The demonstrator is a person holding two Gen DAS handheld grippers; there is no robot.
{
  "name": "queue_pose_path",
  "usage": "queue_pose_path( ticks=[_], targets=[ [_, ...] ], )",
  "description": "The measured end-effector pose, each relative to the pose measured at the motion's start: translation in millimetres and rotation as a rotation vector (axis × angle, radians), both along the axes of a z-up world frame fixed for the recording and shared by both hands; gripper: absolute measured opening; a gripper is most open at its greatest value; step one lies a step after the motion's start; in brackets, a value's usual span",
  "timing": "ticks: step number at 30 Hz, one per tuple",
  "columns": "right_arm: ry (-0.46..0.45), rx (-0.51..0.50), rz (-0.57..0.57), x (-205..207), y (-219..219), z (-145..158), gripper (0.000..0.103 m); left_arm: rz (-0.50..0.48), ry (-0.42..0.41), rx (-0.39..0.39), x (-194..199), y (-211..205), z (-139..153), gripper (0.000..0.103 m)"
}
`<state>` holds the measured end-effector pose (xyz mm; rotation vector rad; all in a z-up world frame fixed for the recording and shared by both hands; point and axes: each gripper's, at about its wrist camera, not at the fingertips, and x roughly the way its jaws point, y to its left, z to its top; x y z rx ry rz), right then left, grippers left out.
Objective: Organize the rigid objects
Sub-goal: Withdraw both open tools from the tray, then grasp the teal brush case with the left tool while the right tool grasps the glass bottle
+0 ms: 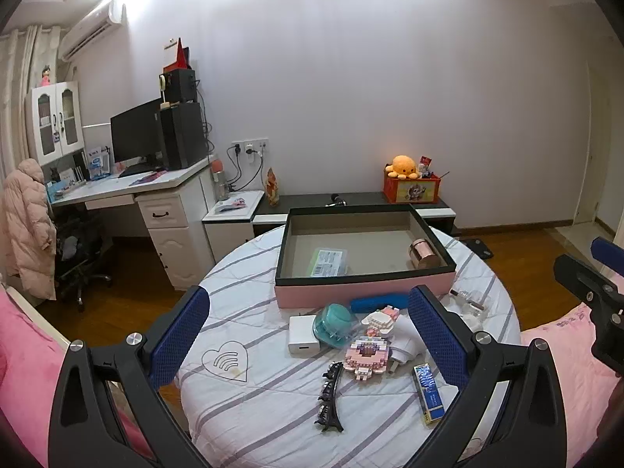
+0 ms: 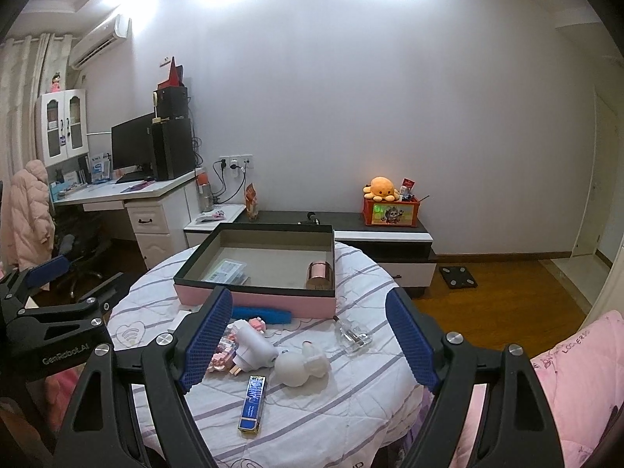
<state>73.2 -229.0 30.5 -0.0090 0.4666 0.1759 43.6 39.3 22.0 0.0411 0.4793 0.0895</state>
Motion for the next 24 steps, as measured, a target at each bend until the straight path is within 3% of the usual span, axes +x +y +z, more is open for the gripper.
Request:
queue_pose_path(
  ticks=[8,24],
  targets=[
    [0.053,-0.009,-0.028,21,-5,-13,0.083,0.014,0.078,0.008,28,3,-19,0.103],
    [0.319,-0.088,-0.18,112,-39,-82,0.083,0.058,0.404,0.011,133,11,-105,0.103]
  ],
)
